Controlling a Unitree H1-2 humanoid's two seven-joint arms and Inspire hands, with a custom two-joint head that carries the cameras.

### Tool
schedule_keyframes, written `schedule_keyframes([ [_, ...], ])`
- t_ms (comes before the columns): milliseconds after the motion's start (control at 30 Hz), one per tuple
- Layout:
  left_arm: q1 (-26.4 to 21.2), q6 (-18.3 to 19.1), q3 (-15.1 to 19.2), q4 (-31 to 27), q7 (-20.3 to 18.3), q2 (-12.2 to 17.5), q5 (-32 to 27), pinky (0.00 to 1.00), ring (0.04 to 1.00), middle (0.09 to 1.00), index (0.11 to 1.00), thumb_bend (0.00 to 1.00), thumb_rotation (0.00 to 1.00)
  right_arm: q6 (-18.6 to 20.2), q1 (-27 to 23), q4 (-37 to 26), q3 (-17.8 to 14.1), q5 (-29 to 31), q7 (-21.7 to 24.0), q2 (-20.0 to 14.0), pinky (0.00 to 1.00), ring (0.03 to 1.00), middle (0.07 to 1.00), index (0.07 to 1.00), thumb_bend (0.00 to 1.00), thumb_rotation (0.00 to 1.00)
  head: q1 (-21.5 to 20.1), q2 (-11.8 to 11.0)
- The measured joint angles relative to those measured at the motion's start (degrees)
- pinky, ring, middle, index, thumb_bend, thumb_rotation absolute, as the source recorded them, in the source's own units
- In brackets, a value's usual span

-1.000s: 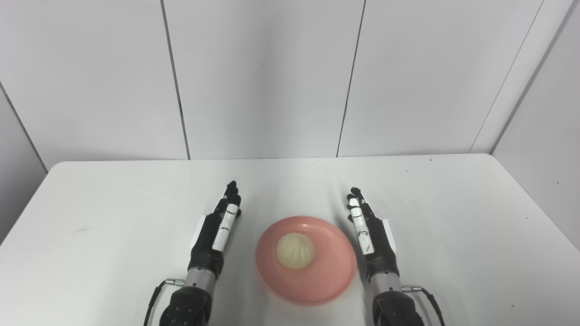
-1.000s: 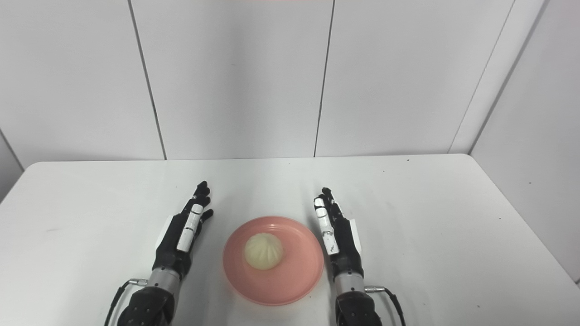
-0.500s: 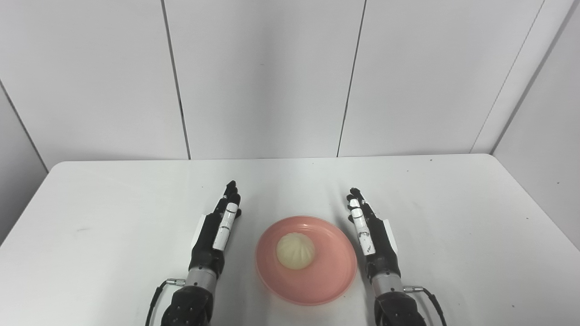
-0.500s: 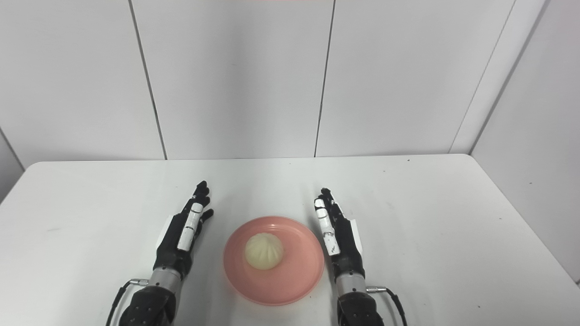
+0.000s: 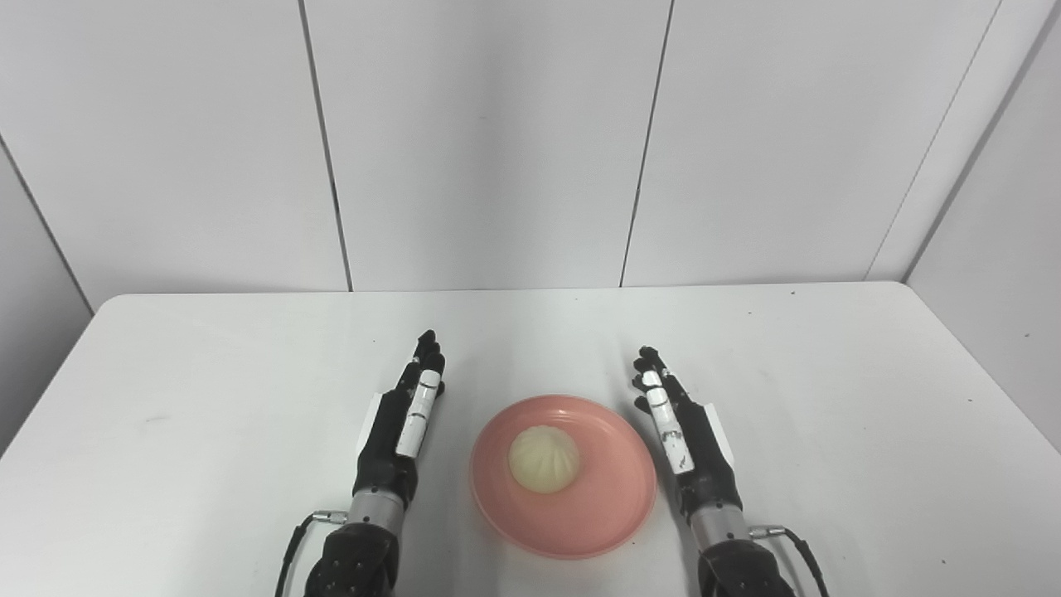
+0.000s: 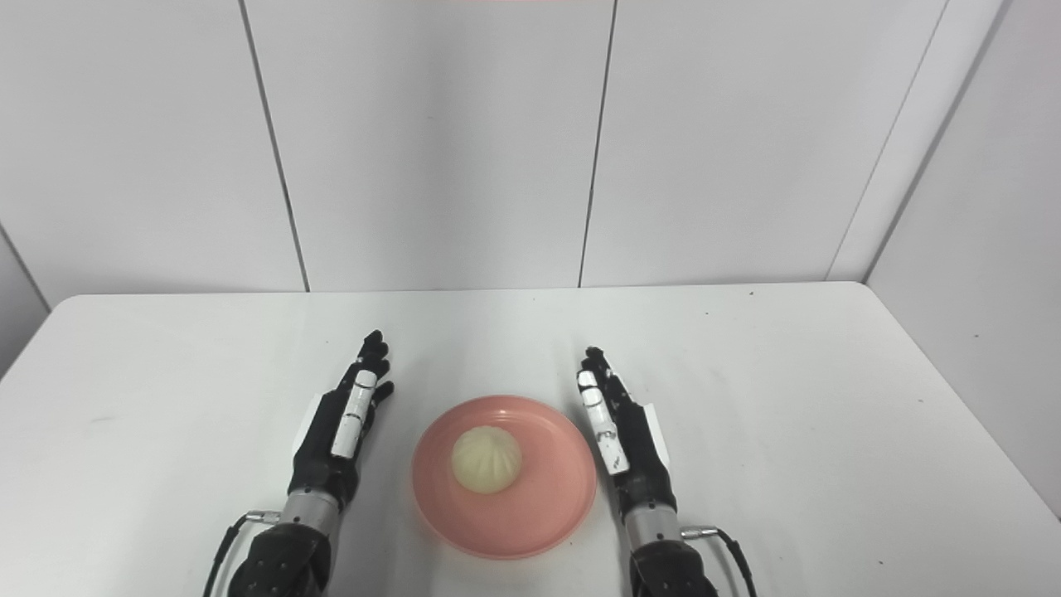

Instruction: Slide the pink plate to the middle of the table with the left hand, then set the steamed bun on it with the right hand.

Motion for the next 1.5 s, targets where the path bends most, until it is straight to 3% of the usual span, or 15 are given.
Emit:
schedule_keyframes([
  [67,0.2,-0.3,0.1,0.0,0.6,-0.4,0.0,1.0,0.984,0.971,0.928,0.6,0.93,-1.0,0.4,0.1,0.0,1.6,1.4,-0.5,0.9,0.929,0.94,0.929,0.75,1.0,2.9,-0.7],
  [300,0.7,-2.4,0.1,0.6,2.4,-1.3,0.7,1.0,0.98,0.971,0.942,0.61,0.94,-3.9,0.5,1.8,-0.3,3.5,2.6,-0.8,0.9,0.9,0.912,0.912,0.73,1.0,7.2,-2.8],
  [567,0.9,-4.9,-0.1,1.2,4.1,-1.6,1.5,0.98,0.976,0.967,0.941,0.63,0.95,-7.9,-0.3,3.4,-1.6,6.0,2.8,-0.6,0.92,0.905,0.912,0.916,0.74,1.0,9.7,-4.5],
  [833,1.5,-6.8,0.5,0.7,4.7,-1.7,0.5,0.93,0.96,0.948,0.928,0.6,0.93,-9.6,-0.9,4.4,-1.8,7.1,3.3,-0.5,0.9,0.9,0.905,0.903,0.74,1.0,8.9,-5.3],
  [1033,2.6,-7.6,0.7,-0.6,4.8,-1.7,0.5,0.89,0.928,0.914,0.918,0.58,0.92,-10.2,-1.4,5.1,-2.4,5.8,1.8,0.5,0.94,0.913,0.921,0.904,0.74,1.0,7.2,-5.8],
  [1267,3.9,-8.6,1.6,-2.4,4.6,-1.7,-1.2,0.96,0.939,0.913,0.934,0.57,0.91,-10.7,-1.8,5.5,-2.9,5.5,0.8,1.4,0.91,0.887,0.92,0.915,0.71,1.0,4.7,-6.0],
  [1367,4.9,-8.3,2.2,-4.1,4.1,-1.7,-2.8,0.99,0.943,0.927,0.938,0.61,0.91,-10.7,-1.9,5.4,-2.9,5.6,0.7,2.1,0.91,0.886,0.915,0.907,0.72,1.0,4.2,-6.0],
  [1500,7.6,-5.2,2.5,-8.2,3.1,-1.5,-4.6,0.98,0.942,0.931,0.94,0.63,0.93,-10.4,-0.8,3.6,-2.9,6.0,0.6,3.4,0.91,0.891,0.912,0.905,0.75,1.0,3.6,-5.9],
])
